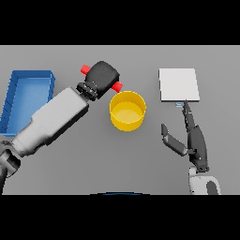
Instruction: Pick up the red beaker and tilt it to pour out 1 green nut into yellow bowl. Pick up the yellow bowl and place it on the metallic measuring scale.
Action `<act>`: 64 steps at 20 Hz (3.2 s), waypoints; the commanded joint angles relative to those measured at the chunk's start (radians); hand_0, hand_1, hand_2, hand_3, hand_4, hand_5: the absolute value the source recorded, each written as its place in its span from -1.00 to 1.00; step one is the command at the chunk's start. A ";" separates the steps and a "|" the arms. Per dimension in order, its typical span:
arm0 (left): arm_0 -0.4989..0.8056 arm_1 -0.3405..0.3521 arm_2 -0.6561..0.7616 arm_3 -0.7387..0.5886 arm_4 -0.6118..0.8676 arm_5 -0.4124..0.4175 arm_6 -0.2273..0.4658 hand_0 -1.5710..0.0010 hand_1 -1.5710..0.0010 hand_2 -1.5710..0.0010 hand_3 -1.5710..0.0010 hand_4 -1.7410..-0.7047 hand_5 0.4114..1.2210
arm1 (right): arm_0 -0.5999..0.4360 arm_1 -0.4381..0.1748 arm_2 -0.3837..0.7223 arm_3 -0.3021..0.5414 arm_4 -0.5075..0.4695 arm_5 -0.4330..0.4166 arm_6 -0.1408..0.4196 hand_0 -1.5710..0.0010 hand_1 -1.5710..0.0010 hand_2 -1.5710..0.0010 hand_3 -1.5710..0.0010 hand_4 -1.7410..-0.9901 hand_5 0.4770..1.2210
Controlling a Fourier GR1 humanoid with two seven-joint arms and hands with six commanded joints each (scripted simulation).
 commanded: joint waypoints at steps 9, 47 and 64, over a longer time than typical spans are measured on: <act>-0.127 -0.005 -0.232 0.069 -0.147 -0.111 -0.086 -1.00 -1.00 -1.00 -0.96 -0.99 1.00 | -0.002 0.006 -0.009 -0.002 -0.008 -0.008 0.007 1.00 1.00 1.00 1.00 0.20 -0.59; -0.489 0.272 0.160 0.581 0.383 0.102 -0.063 -1.00 -1.00 -0.99 -0.79 -0.99 1.00 | -0.044 -0.005 -0.017 0.047 -0.022 0.002 -0.036 1.00 1.00 1.00 1.00 0.39 -0.70; 0.347 0.487 0.326 -0.136 0.862 0.598 0.399 -1.00 -1.00 -1.00 -0.85 -1.00 1.00 | -0.052 -0.039 -0.002 0.064 0.016 0.014 -0.034 1.00 1.00 1.00 1.00 0.39 -0.50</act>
